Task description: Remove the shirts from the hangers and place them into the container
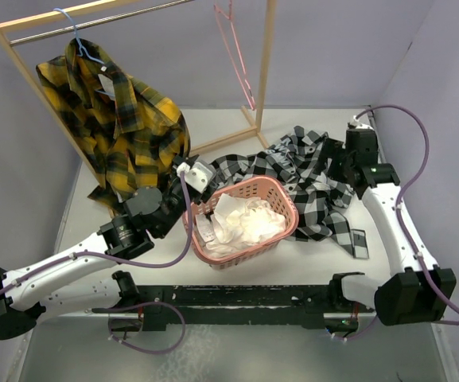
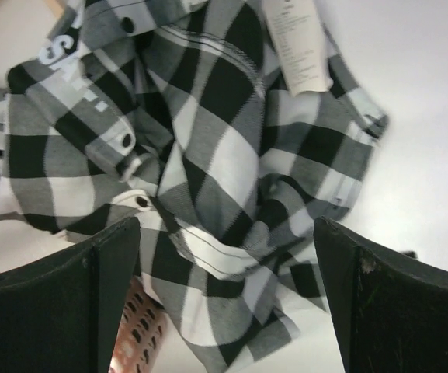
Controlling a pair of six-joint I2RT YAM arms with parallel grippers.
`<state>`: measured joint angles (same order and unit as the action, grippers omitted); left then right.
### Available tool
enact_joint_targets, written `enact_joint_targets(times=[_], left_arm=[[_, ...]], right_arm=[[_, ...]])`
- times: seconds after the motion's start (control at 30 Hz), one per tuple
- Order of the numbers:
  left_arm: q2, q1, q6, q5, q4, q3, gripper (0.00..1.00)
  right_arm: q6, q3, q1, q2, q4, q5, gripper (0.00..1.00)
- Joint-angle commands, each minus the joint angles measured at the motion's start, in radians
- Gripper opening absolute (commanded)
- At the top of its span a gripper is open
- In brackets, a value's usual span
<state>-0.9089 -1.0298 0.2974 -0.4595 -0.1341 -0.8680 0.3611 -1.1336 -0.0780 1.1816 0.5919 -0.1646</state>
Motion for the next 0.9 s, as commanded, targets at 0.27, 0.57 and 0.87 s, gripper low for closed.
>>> enact_joint_targets(times=[0.27, 0.57, 0.87], left_arm=[[0.004, -0.004, -0.017, -0.013, -0.032, -0.014, 0.62], [-0.009, -0.004, -0.019, -0.007, -0.029, -0.015, 0.62], [-0.012, -0.003, -0.016, -0.01, -0.027, -0.013, 0.62]], right_arm=[[0.082, 0.041, -0.006, 0.229, -0.222, 0.103, 0.97], [0.057, 0.095, -0.006, 0.377, -0.333, 0.188, 0.97], [0.08, 0.112, -0.006, 0.462, -0.413, 0.193, 0.7]])
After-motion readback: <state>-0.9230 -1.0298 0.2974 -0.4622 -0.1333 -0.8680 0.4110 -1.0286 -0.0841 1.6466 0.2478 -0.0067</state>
